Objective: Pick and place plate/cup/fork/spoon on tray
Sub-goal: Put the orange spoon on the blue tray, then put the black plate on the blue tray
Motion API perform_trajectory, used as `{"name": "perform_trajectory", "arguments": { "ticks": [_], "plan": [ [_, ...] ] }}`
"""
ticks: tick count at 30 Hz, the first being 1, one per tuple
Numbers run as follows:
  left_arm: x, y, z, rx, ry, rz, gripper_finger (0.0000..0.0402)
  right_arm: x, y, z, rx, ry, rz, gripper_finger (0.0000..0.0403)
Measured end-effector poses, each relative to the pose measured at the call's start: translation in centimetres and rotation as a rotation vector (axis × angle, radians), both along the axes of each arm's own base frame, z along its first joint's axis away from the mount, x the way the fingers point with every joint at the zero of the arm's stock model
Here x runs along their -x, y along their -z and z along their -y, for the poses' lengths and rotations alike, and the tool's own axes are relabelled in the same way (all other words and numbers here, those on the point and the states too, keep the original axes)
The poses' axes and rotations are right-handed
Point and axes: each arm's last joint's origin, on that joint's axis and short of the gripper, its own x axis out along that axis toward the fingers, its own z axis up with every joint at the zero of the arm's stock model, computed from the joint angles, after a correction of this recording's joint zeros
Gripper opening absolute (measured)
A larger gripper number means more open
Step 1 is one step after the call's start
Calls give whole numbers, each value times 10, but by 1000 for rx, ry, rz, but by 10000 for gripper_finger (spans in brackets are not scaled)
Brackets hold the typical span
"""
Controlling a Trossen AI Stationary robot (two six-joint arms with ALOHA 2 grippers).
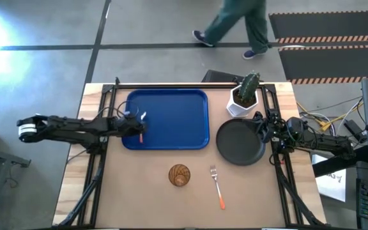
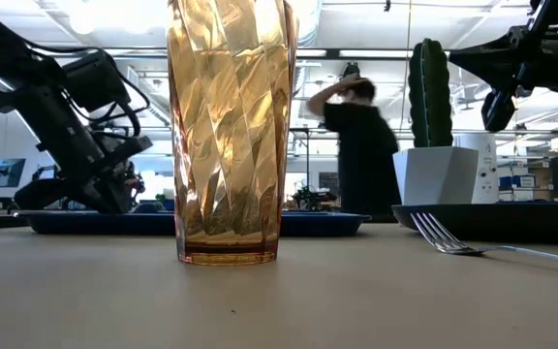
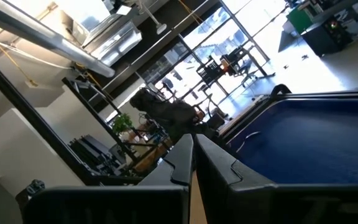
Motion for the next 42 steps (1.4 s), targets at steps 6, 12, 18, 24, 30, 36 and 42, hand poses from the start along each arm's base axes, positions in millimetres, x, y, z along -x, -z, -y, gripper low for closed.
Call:
{"name": "perform_trajectory", "arguments": {
  "ticks": [6, 12, 18, 24, 30, 36, 42],
  "plan": [
    [0, 2, 0, -1, -1, -20, 30, 0, 0, 0, -2, -1, 1, 9],
    [-1, 0, -2, -43, -21, -15, 78, 0, 0, 0, -2, -1, 1, 9],
    [-3, -10, -3, -104, 23, 8, 100, 0, 0, 0, -2, -1, 1, 9],
    [-5, -32, -4, -142, 18, 118, 102, 0, 0, 0, -1, -2, 0, 9],
    [-9, -78, -5, -286, 82, 277, 98, 0, 0, 0, -1, -4, 0, 9],
    [-6, -143, -4, -501, 157, 404, 81, 0, 0, 0, -55, -20, 10, 16],
    [0, -194, 0, -679, 245, 466, 74, 0, -16, 0, -97, -27, -26, 55]
  ]
}}
